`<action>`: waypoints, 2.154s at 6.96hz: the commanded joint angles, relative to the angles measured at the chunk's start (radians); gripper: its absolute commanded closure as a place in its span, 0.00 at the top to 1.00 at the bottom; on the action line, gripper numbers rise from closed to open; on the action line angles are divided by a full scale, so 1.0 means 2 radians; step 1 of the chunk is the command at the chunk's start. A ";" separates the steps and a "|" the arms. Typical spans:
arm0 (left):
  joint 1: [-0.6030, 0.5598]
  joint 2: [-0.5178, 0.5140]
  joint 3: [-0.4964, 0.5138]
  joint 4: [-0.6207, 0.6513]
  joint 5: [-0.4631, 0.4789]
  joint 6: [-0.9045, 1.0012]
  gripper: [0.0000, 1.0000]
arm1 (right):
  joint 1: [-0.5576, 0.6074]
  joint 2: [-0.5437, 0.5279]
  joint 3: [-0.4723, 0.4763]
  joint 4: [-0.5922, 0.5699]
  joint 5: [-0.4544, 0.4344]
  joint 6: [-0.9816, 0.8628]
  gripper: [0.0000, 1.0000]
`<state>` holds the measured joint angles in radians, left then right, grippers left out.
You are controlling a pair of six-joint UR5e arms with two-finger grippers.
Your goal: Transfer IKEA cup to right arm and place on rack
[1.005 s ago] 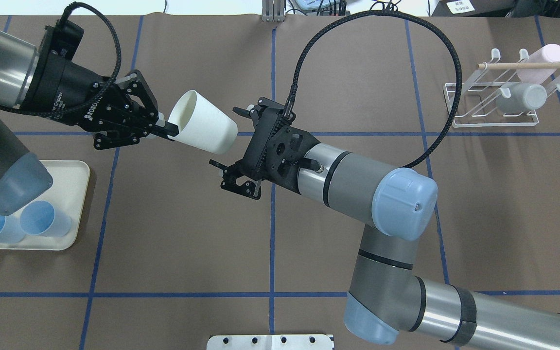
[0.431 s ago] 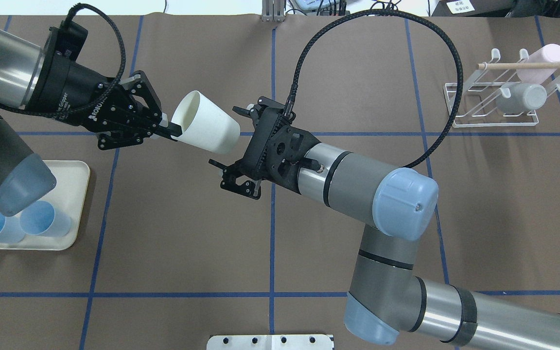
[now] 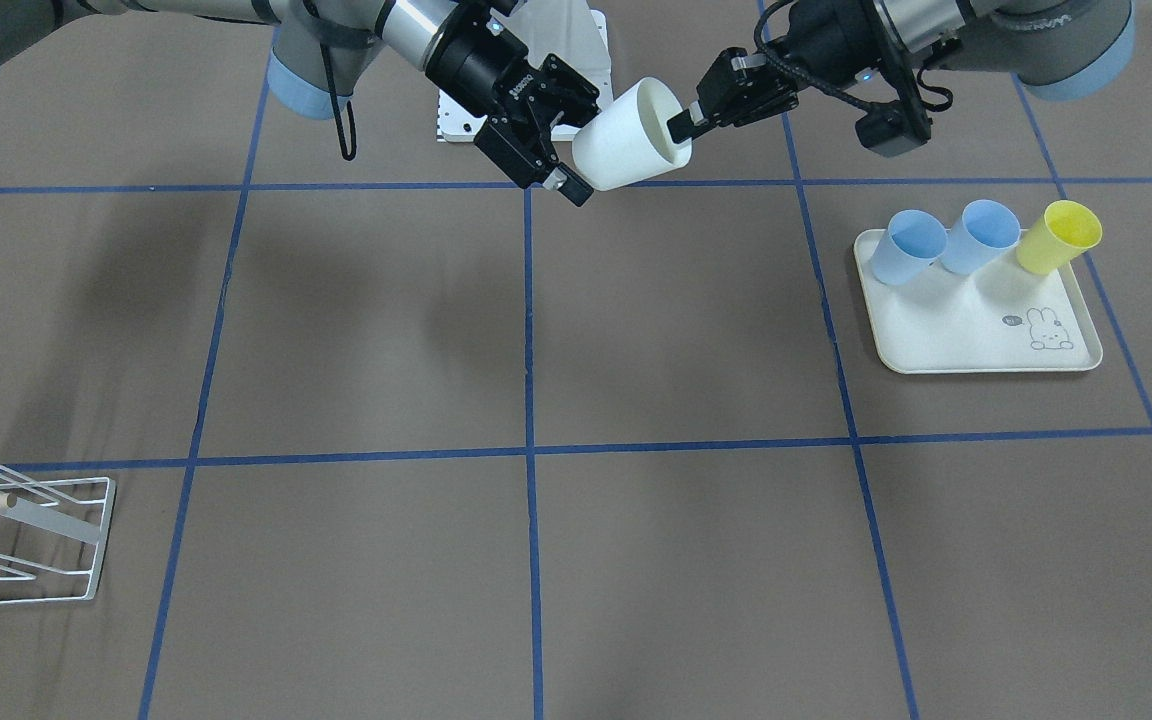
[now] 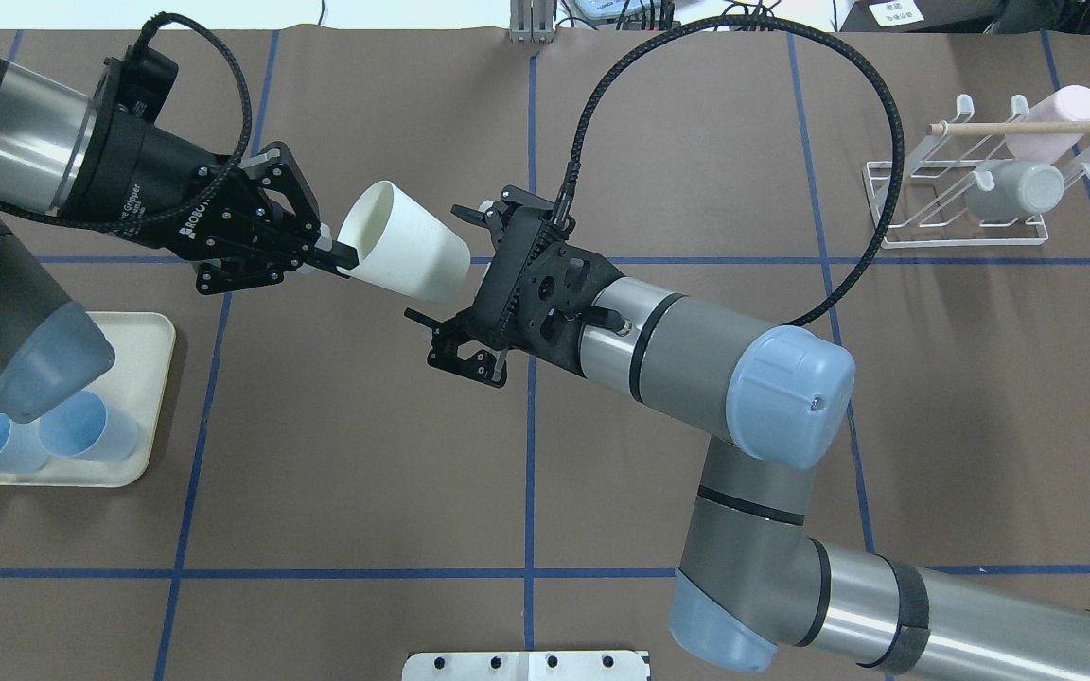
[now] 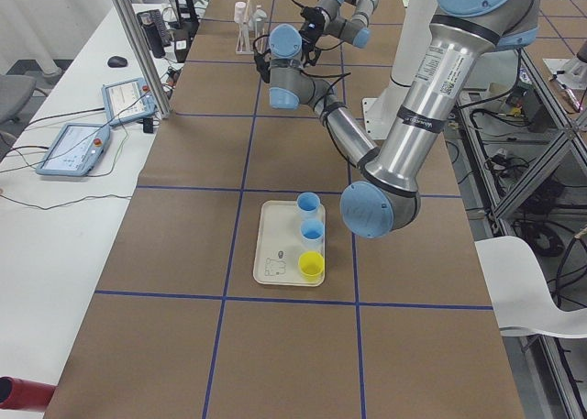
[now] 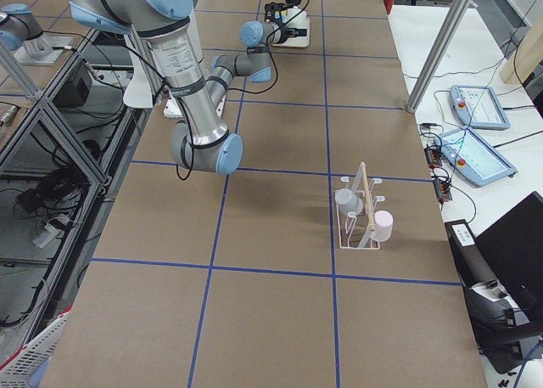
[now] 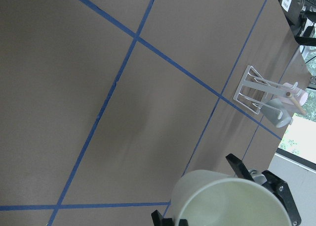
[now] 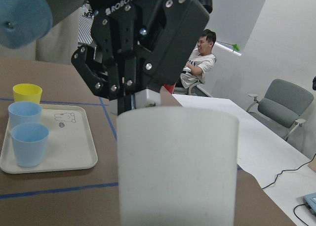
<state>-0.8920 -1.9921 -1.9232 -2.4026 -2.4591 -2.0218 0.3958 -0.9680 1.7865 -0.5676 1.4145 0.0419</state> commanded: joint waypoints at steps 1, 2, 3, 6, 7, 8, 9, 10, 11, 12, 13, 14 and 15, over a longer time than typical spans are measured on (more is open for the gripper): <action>0.002 -0.006 0.004 0.001 0.000 0.000 0.00 | 0.000 0.000 0.000 0.000 0.000 0.000 0.97; 0.002 -0.011 0.006 0.003 0.000 0.000 0.00 | 0.000 0.000 0.001 -0.001 0.000 -0.002 0.88; 0.002 -0.014 0.007 0.004 0.000 0.000 0.00 | 0.001 0.000 0.001 -0.001 -0.001 -0.002 0.76; 0.002 -0.015 0.007 -0.001 0.000 0.006 0.69 | 0.001 0.000 0.005 -0.001 -0.005 0.000 0.54; -0.001 -0.016 0.006 0.003 0.000 0.028 1.00 | 0.002 -0.001 0.005 -0.002 -0.005 0.000 0.48; -0.009 -0.013 0.007 0.006 -0.001 0.046 1.00 | 0.005 -0.004 0.005 -0.005 -0.005 0.001 0.41; -0.020 -0.010 0.007 0.006 -0.005 0.060 1.00 | 0.010 -0.007 0.005 -0.013 -0.006 0.007 0.35; -0.029 0.009 0.008 0.006 -0.005 0.077 1.00 | 0.024 -0.011 0.015 -0.054 -0.006 0.010 0.32; -0.042 0.026 0.018 0.007 -0.005 0.116 1.00 | 0.040 -0.013 0.050 -0.143 -0.006 0.021 0.29; -0.062 0.036 0.039 0.008 -0.005 0.157 1.00 | 0.056 -0.011 0.086 -0.238 -0.006 0.023 0.28; -0.072 0.043 0.058 0.009 -0.005 0.201 1.00 | 0.075 -0.008 0.103 -0.320 -0.005 0.023 0.28; -0.086 0.068 0.066 0.023 -0.004 0.276 1.00 | 0.098 -0.004 0.105 -0.395 -0.002 0.014 0.28; -0.109 0.092 0.066 0.066 -0.003 0.371 1.00 | 0.123 -0.004 0.105 -0.443 -0.001 -0.008 0.26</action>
<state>-1.0642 -1.8600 -1.8016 -2.3412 -2.4667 -1.4761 0.5853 -0.9788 1.9882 -1.3097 1.4085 0.0638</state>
